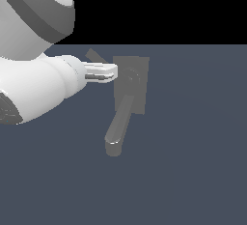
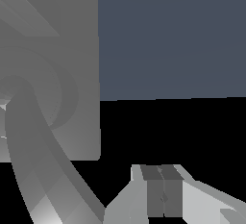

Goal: Turn on the faucet by rotating a designated handle.

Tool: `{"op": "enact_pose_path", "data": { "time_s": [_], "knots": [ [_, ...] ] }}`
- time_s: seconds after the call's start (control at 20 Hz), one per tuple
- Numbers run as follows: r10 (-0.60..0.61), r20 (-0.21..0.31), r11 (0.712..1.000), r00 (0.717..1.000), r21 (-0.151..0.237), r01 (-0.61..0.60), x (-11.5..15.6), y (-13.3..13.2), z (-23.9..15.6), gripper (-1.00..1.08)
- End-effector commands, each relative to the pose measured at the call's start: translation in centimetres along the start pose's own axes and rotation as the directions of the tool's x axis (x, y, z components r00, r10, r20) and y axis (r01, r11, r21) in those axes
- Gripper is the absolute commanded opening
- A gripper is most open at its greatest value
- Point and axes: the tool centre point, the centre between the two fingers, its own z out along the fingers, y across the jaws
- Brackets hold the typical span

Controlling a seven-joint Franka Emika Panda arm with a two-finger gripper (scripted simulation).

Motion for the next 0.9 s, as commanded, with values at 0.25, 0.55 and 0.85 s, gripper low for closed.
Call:
{"op": "enact_pose_path", "data": {
  "time_s": [0.25,0.55,0.85],
  "knots": [
    [0.001,-0.003,1.0,1.0,0.001,-0.001,-1.4,-0.5,0.0,-1.0],
    [0.002,0.001,1.0,1.0,0.0,-0.002,-2.9,-2.0,0.0,-1.0],
    [0.003,0.005,1.0,1.0,-0.001,-0.003,-4.5,-3.4,0.0,-1.0]
  ]
}}
